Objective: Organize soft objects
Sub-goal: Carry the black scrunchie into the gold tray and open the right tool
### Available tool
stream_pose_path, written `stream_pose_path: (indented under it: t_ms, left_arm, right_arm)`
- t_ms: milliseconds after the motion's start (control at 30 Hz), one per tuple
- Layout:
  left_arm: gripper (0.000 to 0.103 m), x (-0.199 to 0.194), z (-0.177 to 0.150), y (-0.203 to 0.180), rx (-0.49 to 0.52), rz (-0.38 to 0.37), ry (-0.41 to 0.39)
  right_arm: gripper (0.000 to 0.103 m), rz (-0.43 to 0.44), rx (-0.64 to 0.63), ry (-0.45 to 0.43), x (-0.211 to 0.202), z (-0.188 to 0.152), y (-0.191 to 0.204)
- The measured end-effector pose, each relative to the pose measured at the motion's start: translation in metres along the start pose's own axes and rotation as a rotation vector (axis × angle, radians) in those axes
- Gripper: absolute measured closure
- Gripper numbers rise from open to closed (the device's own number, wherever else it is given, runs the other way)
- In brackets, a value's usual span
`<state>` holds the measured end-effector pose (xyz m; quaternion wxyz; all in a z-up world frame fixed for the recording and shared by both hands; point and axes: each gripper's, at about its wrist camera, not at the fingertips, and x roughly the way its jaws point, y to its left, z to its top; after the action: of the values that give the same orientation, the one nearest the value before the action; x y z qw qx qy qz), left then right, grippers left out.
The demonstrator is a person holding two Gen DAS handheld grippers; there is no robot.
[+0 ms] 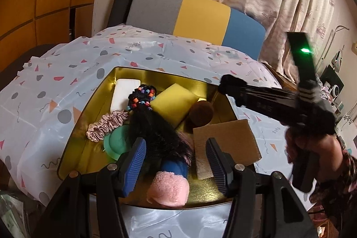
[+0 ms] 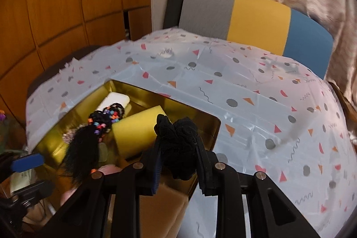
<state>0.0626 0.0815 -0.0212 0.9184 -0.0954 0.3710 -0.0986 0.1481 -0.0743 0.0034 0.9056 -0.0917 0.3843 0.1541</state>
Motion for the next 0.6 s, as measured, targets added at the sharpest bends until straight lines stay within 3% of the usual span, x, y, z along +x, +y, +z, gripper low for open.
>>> stream_pose_path:
  t_ms: [400,533,600]
  left_arm:
    - [0.047,0.001,0.0,0.001,-0.01,-0.005,0.005]
    - [0.047,0.003,-0.001,0.002,-0.012,-0.005,0.015]
    - [0.047,0.004,-0.002,0.002,-0.019,-0.01,0.023]
  right_arm:
    - [0.074,-0.046,-0.047,0.125,0.064,0.019,-0.012]
    - [0.053,-0.076,-0.055,0.157,0.079,0.015,-0.01]
    - [0.05,-0.067,-0.032,0.157,0.08,0.014,-0.011]
